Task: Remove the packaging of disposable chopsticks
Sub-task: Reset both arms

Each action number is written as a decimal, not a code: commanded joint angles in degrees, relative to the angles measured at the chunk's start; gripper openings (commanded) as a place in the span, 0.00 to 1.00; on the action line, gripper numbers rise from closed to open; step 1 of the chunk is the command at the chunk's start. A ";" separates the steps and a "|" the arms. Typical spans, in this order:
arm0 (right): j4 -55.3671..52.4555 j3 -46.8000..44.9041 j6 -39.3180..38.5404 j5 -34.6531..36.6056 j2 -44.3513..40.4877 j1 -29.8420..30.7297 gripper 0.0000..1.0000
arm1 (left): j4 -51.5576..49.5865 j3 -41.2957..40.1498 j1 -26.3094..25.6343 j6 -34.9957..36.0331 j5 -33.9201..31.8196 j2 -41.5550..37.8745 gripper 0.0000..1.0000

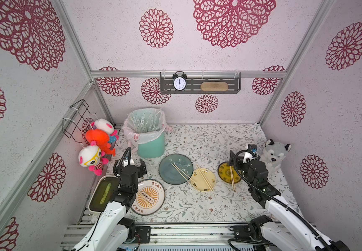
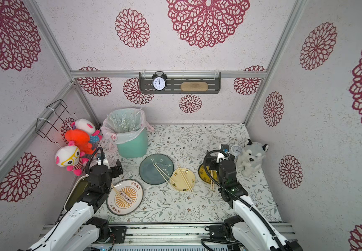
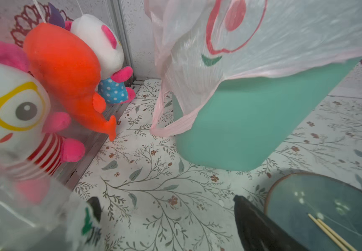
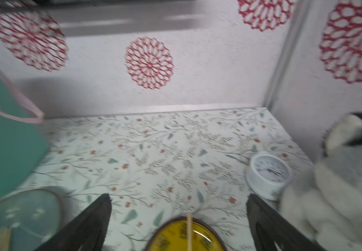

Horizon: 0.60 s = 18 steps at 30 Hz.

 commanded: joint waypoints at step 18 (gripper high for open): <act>58.34 -12.16 -6.94 3.04 40.67 -11.11 0.98 | 49.65 -1.01 21.06 2.20 22.75 38.27 0.98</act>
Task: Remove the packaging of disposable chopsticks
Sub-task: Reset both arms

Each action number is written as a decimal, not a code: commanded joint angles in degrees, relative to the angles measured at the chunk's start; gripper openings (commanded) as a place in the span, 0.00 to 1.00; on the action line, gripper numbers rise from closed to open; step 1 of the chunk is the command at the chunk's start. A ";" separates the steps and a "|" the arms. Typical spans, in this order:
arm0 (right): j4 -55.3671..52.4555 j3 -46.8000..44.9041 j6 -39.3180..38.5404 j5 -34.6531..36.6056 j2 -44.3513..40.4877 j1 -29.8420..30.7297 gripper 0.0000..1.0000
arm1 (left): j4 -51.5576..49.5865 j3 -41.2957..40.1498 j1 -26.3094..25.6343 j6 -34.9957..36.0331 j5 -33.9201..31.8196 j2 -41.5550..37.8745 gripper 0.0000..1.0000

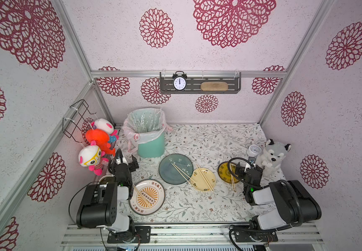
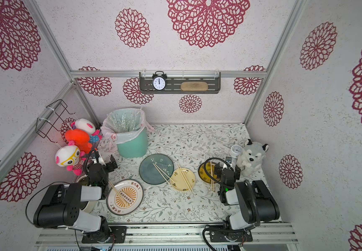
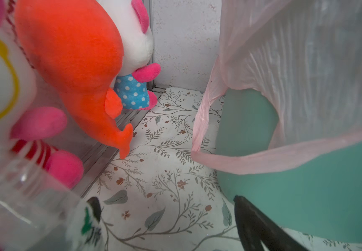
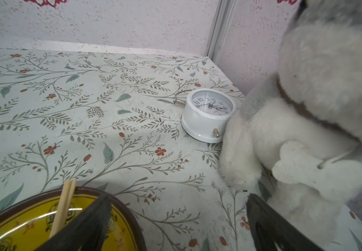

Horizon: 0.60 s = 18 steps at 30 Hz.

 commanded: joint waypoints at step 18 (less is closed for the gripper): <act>1.81 4.49 2.34 -5.45 0.27 -4.26 0.99 | -8.10 7.22 1.21 -0.27 6.47 0.43 0.98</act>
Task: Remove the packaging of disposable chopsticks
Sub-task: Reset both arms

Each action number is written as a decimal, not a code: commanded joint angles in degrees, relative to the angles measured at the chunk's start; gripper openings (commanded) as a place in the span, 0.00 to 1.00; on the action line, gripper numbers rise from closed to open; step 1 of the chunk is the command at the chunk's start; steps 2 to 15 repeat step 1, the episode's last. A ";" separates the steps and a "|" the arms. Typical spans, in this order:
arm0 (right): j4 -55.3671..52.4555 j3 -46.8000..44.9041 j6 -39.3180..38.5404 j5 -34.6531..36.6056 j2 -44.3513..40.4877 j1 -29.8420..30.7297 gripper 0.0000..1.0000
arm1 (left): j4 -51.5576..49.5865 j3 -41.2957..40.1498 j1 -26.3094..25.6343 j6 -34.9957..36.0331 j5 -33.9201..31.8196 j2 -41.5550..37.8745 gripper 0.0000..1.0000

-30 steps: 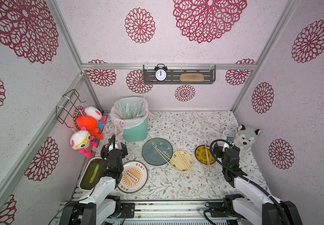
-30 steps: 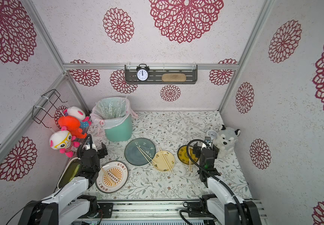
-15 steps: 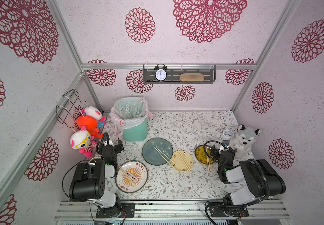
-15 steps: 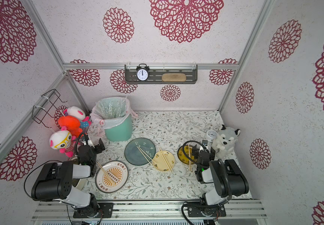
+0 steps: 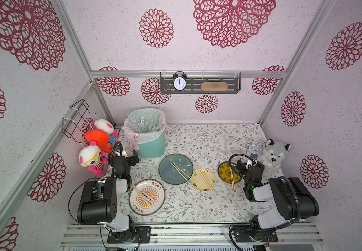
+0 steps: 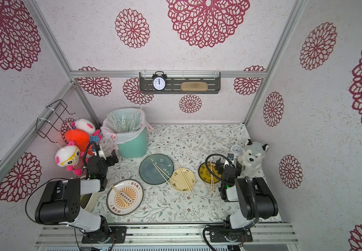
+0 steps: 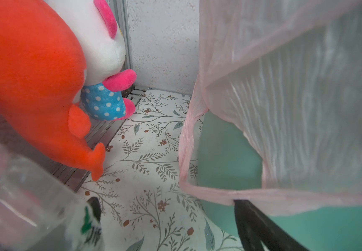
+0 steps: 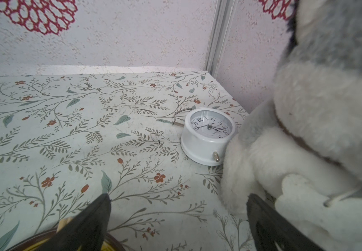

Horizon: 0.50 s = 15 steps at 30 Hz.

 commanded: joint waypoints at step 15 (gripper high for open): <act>1.38 0.81 1.27 -2.03 -0.89 -0.90 0.99 | 0.20 -0.28 0.25 0.16 0.50 0.13 0.98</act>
